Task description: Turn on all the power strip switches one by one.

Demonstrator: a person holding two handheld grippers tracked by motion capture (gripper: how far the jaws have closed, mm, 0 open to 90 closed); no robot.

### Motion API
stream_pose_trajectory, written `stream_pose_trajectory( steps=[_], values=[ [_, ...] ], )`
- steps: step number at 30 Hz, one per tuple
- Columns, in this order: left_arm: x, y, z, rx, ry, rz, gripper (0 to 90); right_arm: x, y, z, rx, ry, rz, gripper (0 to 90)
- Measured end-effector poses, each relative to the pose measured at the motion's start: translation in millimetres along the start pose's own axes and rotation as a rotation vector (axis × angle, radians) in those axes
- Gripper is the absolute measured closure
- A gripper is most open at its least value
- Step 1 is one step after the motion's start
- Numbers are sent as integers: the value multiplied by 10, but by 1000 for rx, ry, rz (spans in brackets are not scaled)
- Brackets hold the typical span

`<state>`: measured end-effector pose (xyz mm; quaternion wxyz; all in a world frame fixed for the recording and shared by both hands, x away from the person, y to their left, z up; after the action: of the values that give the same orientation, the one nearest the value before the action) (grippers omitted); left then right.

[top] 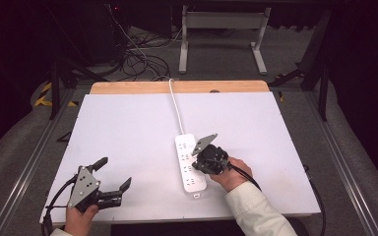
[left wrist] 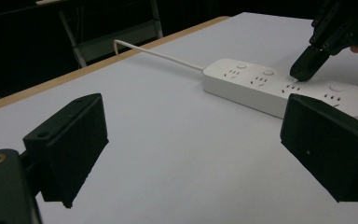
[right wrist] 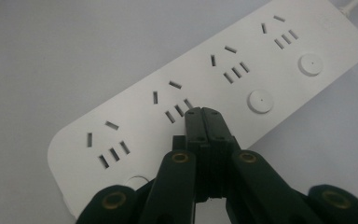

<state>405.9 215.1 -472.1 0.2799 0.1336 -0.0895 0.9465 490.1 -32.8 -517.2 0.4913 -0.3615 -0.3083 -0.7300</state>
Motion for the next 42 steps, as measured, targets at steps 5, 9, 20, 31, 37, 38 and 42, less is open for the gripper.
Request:
stream_pose_trajectory(
  steps=[5,9,20,31,37,38,42],
  values=[
    [0,3,0,1,-1,2,76,-5,1,-2,-5,-2,3,900],
    [0,4,0,2,-1,1,75,-10,2,-2,-10,2,6,900],
    [-11,-3,-4,1,-3,1,75,-21,24,-5,-2,-16,-26,900],
    [-8,-17,-7,8,-3,0,72,269,-4,234,25,189,-40,900],
    [-2,-10,4,1,2,2,71,303,-54,296,50,192,-43,900],
    [-1,-10,4,-1,1,3,71,308,-51,300,47,197,-43,900],
    [-6,-9,0,5,0,2,70,345,-34,325,36,224,-35,900]
  ],
)
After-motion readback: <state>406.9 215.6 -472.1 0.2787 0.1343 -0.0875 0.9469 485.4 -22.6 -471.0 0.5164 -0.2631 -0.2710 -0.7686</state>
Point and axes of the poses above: each handheld gripper's, and its own axes: x roughly backward along the jaws, z roughly out of its top, y roughly to its right, the point moved 9 cm from there along -x, roughly forward along the jaws, and after that the axes turned 3 degrees about x, right-handed, at the moved point
